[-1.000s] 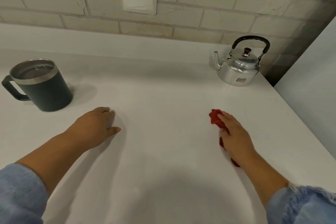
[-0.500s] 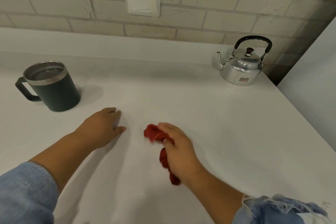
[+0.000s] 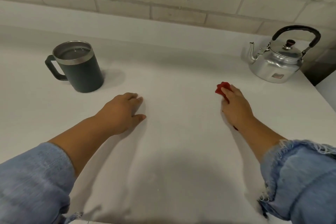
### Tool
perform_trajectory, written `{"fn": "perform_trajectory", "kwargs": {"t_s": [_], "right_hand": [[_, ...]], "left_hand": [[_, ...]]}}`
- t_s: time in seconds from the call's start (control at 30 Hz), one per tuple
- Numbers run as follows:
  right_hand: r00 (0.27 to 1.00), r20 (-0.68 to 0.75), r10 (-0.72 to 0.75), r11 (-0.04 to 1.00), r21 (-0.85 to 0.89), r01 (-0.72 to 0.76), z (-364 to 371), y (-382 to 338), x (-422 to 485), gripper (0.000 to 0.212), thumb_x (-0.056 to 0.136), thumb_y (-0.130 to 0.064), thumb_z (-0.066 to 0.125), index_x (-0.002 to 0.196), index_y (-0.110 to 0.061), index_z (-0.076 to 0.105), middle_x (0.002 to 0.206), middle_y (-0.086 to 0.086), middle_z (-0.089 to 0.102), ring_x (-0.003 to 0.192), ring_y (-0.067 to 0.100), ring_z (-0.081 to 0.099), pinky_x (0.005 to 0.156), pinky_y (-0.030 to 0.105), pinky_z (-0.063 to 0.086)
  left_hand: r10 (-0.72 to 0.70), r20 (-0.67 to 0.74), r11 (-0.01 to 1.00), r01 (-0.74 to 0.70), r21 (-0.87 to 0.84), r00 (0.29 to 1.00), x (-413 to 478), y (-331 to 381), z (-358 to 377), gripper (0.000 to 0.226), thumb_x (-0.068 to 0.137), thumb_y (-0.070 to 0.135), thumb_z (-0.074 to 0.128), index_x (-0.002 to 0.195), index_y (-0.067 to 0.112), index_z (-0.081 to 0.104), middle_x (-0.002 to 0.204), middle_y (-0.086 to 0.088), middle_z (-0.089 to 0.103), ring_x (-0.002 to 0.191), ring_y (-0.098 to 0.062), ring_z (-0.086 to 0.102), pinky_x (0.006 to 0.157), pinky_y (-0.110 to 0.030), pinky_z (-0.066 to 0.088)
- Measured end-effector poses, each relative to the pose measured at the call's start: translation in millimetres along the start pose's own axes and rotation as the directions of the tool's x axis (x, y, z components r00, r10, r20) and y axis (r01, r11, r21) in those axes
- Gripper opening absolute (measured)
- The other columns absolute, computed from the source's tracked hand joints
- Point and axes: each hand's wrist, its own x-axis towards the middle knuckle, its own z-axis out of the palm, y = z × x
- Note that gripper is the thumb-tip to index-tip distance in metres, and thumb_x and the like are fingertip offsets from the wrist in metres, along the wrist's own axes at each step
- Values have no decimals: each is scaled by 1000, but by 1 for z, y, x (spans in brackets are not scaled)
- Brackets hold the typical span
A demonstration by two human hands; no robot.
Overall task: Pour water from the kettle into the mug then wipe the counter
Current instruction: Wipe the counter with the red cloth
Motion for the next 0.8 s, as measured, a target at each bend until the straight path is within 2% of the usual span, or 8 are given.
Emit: {"fn": "perform_trajectory", "kwargs": {"t_s": [0.17, 0.33, 0.4, 0.47, 0.57, 0.67, 0.73, 0.8], "right_hand": [[951, 85, -296, 945, 168, 279, 42, -71, -45, 43, 95, -3, 45, 135, -18, 50, 155, 1, 30, 144, 18, 21, 115, 19, 7], [830, 152, -537, 807, 379, 453, 52, -112, -89, 46, 90, 7, 44, 125, -18, 60, 143, -3, 47, 132, 7, 37, 112, 16, 22], [868, 180, -462, 797, 514, 318, 50, -122, -95, 45, 88, 10, 45, 119, -15, 65, 129, -4, 58, 117, 3, 50, 101, 6, 30], [922, 189, -338, 737, 663, 135, 40, -124, -87, 44, 87, 12, 44, 114, -14, 68, 106, -4, 65, 80, 3, 61, 74, 11, 48], [986, 78, -146, 636, 771, 33, 12, -102, -52, 41, 88, 8, 44, 104, -21, 69, 60, -10, 65, 36, 3, 43, 38, 11, 35], [992, -97, 75, 682, 731, 20, -22, -56, -8, 41, 90, 4, 45, 108, -26, 67, 51, -15, 61, 34, 0, 42, 36, 10, 34], [955, -184, 232, 757, 650, -59, -38, -15, 14, 41, 91, 1, 44, 117, -22, 64, 69, -17, 64, 40, -4, 50, 42, 9, 42], [927, -203, 316, 844, 506, -178, -42, 24, 29, 40, 93, -5, 42, 125, -21, 60, 96, -5, 66, 71, -5, 64, 68, 11, 52]], "left_hand": [[-29, -65, 998, 24, -64, 997, 0, -12, -7, 59, 90, 37, 52, 144, 21, 33, 151, 0, 29, 135, -24, 33, 108, -34, 30], [-147, -46, 989, 146, -18, 988, -2, -23, -11, 61, 94, 35, 47, 146, 15, 25, 156, -3, 20, 138, -28, 30, 112, -40, 30], [-153, 0, 987, 153, 39, 988, -3, -26, -9, 58, 96, 35, 41, 147, 14, 24, 157, -4, 19, 139, -29, 29, 113, -41, 30], [-154, 17, 986, 153, 69, 988, -4, -29, -8, 58, 96, 36, 38, 148, 17, 21, 158, -1, 16, 142, -27, 23, 114, -40, 27], [-151, 15, 987, 150, 57, 988, -3, -33, -8, 59, 96, 38, 39, 148, 19, 21, 158, 1, 15, 143, -25, 22, 114, -38, 26], [-135, 11, 989, 134, 57, 991, -1, -36, -10, 60, 94, 38, 44, 147, 19, 26, 157, 1, 19, 141, -24, 26, 111, -38, 30], [-127, 6, 990, 126, 57, 992, 0, -39, -10, 60, 92, 40, 45, 146, 20, 28, 156, 1, 21, 140, -24, 27, 110, -37, 31], [-129, 9, 990, 128, 56, 992, 1, -41, -10, 60, 92, 41, 46, 146, 22, 28, 156, 2, 22, 140, -22, 28, 110, -36, 31]]}}
